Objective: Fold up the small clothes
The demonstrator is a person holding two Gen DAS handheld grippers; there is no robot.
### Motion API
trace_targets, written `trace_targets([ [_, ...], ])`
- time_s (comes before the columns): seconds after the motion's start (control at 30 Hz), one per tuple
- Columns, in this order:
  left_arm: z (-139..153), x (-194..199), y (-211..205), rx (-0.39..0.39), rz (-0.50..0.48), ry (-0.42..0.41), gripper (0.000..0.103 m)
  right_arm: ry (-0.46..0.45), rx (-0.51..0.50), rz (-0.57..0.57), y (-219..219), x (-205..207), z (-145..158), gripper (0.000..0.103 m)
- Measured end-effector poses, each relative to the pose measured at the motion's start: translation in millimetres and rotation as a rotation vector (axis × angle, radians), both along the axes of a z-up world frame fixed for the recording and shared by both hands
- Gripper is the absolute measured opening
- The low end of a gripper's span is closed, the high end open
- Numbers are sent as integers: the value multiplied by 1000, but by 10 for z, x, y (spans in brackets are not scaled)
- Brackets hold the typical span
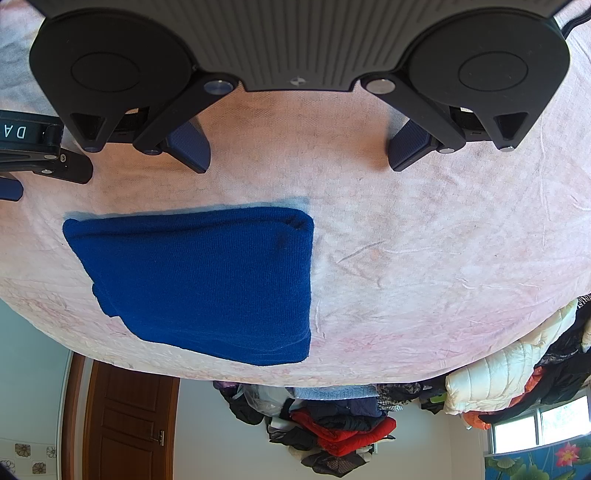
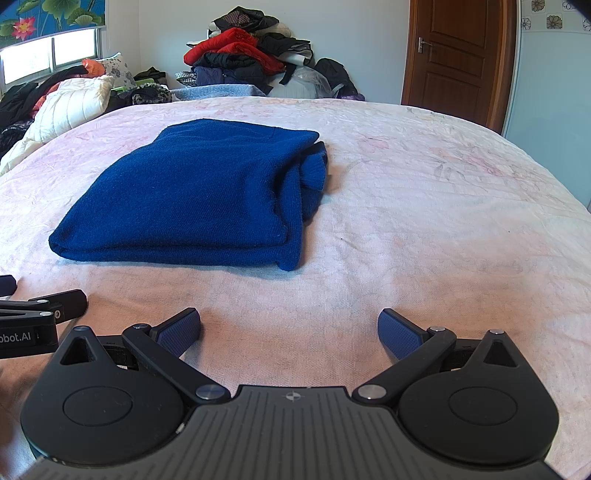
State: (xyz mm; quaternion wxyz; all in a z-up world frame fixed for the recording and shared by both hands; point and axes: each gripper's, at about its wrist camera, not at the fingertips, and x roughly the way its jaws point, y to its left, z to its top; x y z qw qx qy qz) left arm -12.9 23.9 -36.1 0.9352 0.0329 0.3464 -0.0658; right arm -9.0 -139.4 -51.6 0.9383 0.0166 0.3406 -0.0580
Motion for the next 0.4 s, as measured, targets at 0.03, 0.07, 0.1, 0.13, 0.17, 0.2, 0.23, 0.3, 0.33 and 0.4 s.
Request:
trace_targets([
  [0.03,0,0,-1,0,0,0,103,0,0,0,0,0,0,102],
  [0.07,0,0,2,0,0,0,103,0,0,0,0,0,0,102],
  [0.1,0,0,1,-2,-1,0,103,0,0,0,0,0,0,102],
  [0.13,0,1,0,-3,-1,0,103,0,0,0,1,1,-1,102],
  [0.17,2,-2,7,-6,-2,-1,103,0,0,0,1,2,-2,102],
  [0.2,3,-3,10,-8,-2,-2,103,0,0,0,0,0,0,102],
  [0.23,4,-5,10,-10,-2,-2,103,0,0,0,1,0,-1,102],
  [0.3,7,-8,31,-14,3,-2,103,0,0,0,0,-1,0,102],
  [0.33,7,-4,32,-14,8,-1,103,0,0,0,0,-1,0,102],
  [0.4,5,-1,28,-7,12,0,103,0,0,0,1,-1,0,102],
])
